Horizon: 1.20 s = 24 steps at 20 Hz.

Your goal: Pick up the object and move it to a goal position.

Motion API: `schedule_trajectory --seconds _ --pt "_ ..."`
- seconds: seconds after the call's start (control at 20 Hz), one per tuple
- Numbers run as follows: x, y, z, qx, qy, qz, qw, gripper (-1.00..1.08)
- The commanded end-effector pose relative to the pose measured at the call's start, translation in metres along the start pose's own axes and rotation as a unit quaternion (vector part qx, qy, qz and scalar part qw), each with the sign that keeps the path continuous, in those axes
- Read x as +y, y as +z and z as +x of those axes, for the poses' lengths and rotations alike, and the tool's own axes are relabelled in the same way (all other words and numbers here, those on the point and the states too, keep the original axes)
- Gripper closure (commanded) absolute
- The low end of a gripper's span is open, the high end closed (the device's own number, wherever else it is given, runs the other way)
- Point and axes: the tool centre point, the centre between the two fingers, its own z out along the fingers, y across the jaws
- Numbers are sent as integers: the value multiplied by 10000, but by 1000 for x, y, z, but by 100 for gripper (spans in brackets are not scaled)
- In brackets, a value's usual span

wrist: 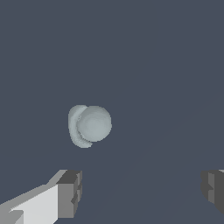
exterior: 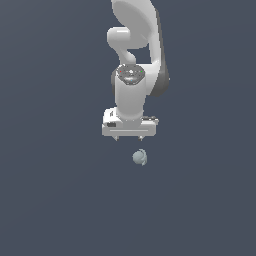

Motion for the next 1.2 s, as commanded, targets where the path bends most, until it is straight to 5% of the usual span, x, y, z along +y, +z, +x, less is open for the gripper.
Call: schedule_trajectory --seconds 0.0,0.5,1.15 --pt "0 0 0 0 0 0 10000 -92" --pt "23 13 -9 -206 -34 -154 9997 -92" --pt "0 28 3 -133 -234 -92 9996 -92"
